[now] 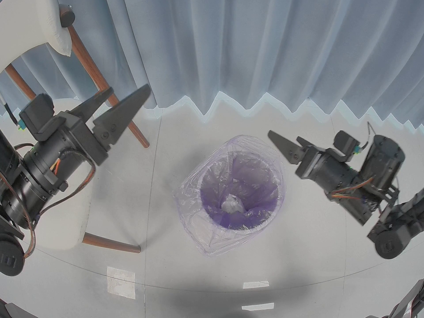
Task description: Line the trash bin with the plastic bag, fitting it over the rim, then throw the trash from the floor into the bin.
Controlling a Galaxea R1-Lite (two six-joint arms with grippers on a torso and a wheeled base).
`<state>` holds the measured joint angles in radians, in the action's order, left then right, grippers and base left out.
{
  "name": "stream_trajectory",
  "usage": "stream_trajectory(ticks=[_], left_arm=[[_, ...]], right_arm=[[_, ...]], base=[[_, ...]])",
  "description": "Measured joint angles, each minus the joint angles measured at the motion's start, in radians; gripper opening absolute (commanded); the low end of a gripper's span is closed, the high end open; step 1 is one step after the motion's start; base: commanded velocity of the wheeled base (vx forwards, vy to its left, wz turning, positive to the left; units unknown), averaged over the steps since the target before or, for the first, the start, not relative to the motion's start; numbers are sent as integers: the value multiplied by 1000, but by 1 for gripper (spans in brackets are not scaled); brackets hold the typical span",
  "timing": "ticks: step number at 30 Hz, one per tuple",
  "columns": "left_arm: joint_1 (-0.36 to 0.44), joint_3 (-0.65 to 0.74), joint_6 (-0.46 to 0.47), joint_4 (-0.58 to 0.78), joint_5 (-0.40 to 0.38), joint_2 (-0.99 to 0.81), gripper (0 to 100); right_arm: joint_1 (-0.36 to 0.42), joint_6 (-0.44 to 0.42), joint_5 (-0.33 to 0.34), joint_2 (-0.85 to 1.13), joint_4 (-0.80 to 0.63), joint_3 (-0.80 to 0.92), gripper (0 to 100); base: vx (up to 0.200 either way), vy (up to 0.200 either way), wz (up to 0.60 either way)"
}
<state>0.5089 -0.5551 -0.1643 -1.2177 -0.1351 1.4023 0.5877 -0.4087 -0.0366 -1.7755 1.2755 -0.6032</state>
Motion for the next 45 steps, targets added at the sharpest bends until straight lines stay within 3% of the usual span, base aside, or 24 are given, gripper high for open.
stream_trajectory(ticks=[14, 25, 28, 37, 41, 45], left_arm=[[-243, 73, 27, 300, 45, -316, 100], [-429, 279, 32, 573, 38, -756, 100], [-472, 359, 40, 664, 14, -891, 100], [-558, 497, 142, 1144, 9, -1206, 100], [-581, 526, 207, 1187, 37, -1263, 100], [-593, 535, 181, 1178, 54, -1292, 100]], right_arm=[[-221, 101, 33, 676, -579, 169, 100], [-394, 233, 34, 1229, -1022, 312, 100], [-440, 282, 33, 1363, -1093, 391, 100], [-542, 371, 52, 1649, -1229, 540, 100], [-570, 393, 56, 1712, -1263, 574, 100], [-584, 400, 57, 1743, -1274, 583, 100]], base=[[0, 0, 0], [0, 0, 0], [0, 0, 0], [0, 0, 0], [0, 0, 0], [0, 0, 0]])
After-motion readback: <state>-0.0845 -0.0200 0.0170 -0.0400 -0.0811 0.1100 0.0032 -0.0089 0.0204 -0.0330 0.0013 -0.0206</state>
